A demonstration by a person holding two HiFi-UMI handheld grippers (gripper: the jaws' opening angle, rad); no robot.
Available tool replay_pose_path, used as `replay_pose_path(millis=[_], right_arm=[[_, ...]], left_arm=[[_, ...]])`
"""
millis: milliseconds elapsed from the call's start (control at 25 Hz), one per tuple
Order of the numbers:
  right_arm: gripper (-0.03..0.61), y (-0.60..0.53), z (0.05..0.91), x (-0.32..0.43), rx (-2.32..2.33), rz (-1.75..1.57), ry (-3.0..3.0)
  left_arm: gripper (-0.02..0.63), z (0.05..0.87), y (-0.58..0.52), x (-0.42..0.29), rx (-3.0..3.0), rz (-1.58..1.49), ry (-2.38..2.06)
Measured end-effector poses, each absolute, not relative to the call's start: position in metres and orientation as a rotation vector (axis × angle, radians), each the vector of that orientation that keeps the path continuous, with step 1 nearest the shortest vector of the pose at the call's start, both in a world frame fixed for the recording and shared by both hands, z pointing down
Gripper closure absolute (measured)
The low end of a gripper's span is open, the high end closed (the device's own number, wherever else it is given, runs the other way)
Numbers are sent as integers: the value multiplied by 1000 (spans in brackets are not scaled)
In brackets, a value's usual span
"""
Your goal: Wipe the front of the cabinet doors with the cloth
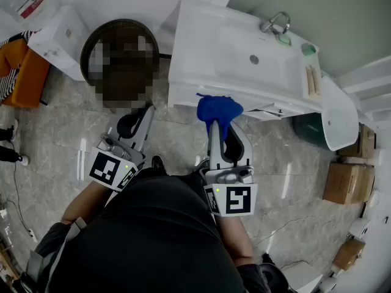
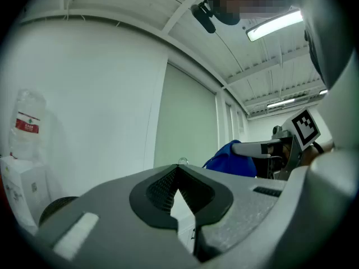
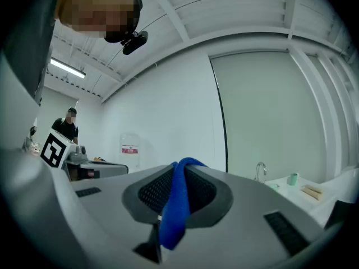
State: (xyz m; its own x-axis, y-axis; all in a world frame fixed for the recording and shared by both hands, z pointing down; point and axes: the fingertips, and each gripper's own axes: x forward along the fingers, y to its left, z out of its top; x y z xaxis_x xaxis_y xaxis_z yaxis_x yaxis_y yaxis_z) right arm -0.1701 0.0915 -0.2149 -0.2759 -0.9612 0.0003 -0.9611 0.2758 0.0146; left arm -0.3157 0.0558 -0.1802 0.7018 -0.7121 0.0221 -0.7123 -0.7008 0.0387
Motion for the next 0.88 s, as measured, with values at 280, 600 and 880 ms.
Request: replay_pose_path(millis=[280,600,880], right_arm=[[522,89,-215,-170,1892,-15,-2500],[522,87,-208,-164,1897,35,-2511],[522,63,-104,-124,1784,400,-2457]], left_arm=[[615,-179,54,-317,2856,5,-1192],[615,-175,52,-314,2846,10,-1181],[615,-132,33,-306,2749,108,-1280]])
